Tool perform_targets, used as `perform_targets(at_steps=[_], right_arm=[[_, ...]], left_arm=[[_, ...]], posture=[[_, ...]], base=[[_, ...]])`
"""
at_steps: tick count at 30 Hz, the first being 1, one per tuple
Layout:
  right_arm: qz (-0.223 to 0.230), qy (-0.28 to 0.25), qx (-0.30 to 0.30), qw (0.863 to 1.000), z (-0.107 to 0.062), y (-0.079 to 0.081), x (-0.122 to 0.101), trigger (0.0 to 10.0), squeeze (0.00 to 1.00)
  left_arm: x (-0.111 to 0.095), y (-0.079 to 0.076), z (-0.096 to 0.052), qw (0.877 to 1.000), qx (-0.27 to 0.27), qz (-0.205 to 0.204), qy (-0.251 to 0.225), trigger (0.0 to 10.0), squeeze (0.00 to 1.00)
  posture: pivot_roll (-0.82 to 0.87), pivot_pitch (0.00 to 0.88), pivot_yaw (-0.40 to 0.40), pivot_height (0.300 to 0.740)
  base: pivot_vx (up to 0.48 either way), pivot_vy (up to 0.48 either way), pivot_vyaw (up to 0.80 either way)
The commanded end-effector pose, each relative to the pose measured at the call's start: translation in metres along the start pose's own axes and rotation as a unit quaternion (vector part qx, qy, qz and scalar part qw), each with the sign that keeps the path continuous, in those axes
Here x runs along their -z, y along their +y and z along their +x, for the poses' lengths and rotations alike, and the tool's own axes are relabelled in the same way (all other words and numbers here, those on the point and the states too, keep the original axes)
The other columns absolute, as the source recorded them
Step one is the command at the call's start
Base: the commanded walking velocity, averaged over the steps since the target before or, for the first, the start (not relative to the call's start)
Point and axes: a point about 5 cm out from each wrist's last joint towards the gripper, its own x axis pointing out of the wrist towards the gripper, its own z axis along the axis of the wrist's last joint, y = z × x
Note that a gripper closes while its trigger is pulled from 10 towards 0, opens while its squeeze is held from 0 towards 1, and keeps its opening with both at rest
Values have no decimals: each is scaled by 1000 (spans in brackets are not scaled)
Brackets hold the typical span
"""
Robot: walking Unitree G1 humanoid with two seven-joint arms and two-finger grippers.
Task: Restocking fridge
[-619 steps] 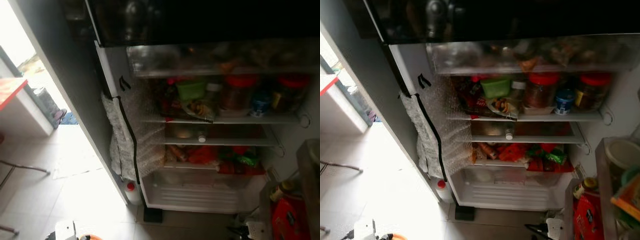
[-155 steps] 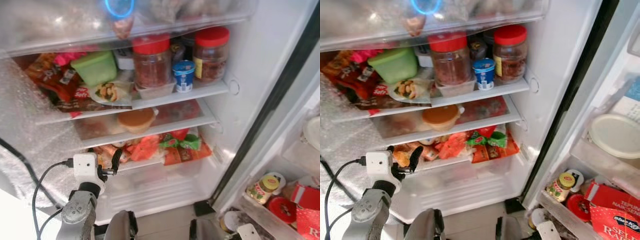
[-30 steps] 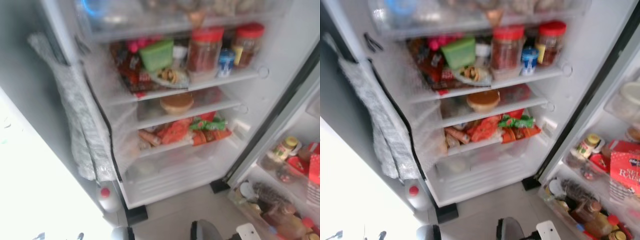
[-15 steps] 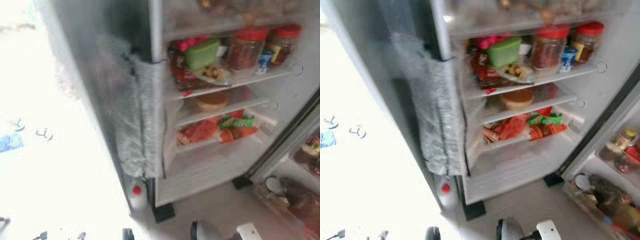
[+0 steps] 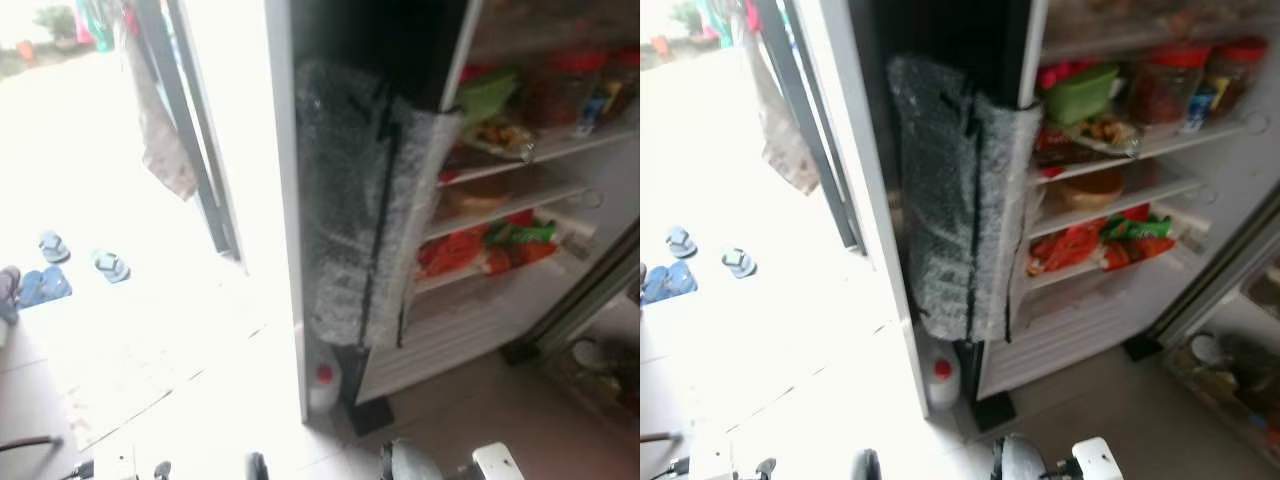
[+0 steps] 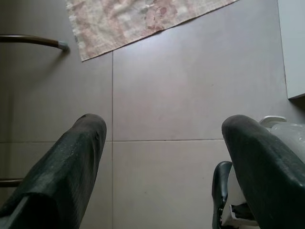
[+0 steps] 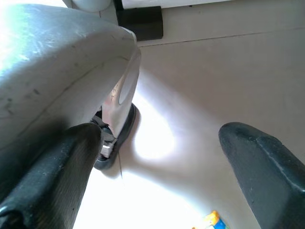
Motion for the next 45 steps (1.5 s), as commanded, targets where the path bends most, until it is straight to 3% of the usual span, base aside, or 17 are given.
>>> perform_targets(at_steps=[1,6,22,45], right_arm=[[0,-3,-23,1000,4,13,-1,10000,0],[6,-6,-18,1000,4,13,-1,10000,0],[13,-5,-10,1000,4,13,0,10000,0],[14,-7,-9,1000,4,12,-1,10000,0]], left_arm=[[4,-4,-1,1000,4,6,6,10000,0],[6,-4,-2,1000,4,5,8,10000,0],[8,-7,-2,1000,14,8,12,10000,0],[14,-9,-3,1000,18,5,21,10000,0]], posture=[[-36,59,55,624],[-37,56,56,624],[-39,43,57,740],[-34,64,52,740]], base=[[0,0,0],[0,0,0],[0,0,0],[0,0,0]])
